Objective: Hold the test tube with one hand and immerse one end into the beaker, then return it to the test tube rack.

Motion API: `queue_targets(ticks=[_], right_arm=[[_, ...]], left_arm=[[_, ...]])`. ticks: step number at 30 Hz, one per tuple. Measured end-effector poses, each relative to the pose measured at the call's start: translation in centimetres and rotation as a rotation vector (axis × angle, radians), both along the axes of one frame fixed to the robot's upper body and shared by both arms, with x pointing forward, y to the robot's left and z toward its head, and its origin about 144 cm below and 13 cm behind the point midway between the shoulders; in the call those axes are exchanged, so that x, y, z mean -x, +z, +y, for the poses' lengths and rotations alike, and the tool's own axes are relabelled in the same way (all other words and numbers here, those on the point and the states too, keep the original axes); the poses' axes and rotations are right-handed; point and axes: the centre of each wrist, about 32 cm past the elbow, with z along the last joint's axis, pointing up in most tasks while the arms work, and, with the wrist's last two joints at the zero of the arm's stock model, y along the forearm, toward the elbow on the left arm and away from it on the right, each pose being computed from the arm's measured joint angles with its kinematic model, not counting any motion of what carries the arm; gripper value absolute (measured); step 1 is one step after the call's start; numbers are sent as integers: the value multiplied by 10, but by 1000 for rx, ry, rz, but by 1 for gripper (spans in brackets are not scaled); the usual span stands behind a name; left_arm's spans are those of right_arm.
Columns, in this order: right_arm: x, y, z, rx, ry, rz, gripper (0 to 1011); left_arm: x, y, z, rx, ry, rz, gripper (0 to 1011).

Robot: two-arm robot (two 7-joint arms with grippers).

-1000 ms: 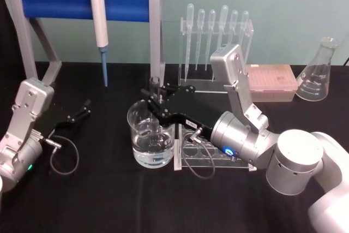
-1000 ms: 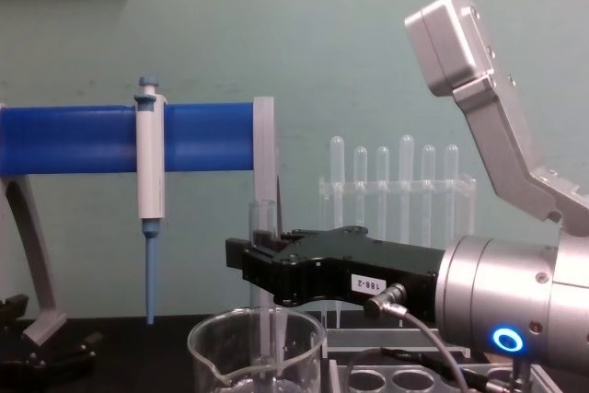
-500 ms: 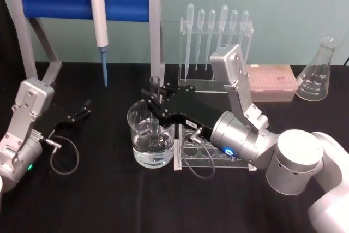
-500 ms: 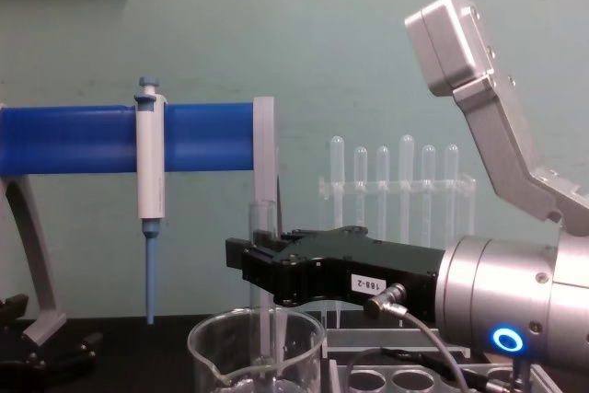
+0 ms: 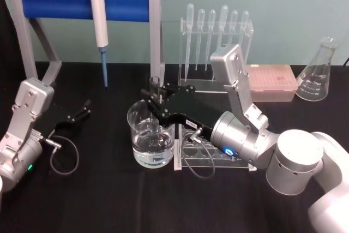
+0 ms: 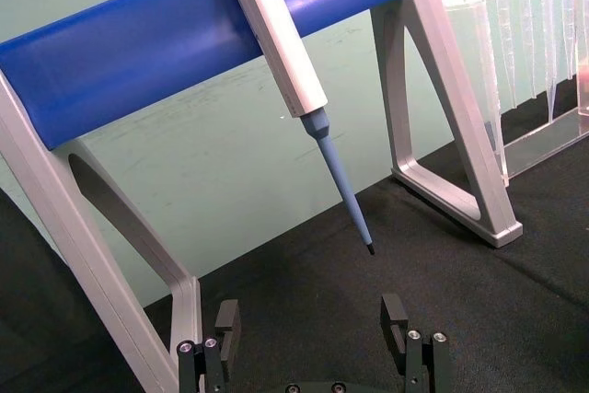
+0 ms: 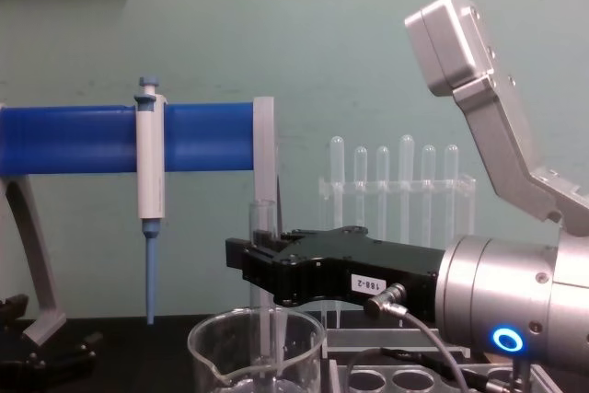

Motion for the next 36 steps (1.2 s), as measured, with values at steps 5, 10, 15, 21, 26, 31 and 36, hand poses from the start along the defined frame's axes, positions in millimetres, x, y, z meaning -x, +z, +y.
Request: queue_targets(ticks=[5,10,15,21,26,31,36], right_arm=[[0,0,0,0,0,0,225],[0,0,0,0,0,0,224],[0,0,0,0,0,0,225],[0,0,0,0,0,0,224],[0,0,0,0,0,0,224],[0,0,0,0,0,0,224],[0,0,0,0,0,0,224]], left_arm=[[0,0,0,0,0,0,1000],[0,0,0,0,0,0,1000],[0,0,0,0,0,0,1000],[0,0,0,0,0,0,1000],[0,0,0,0,0,0,1000],[0,0,0,0,0,0,1000],[0,0,0,0,0,0,1000]])
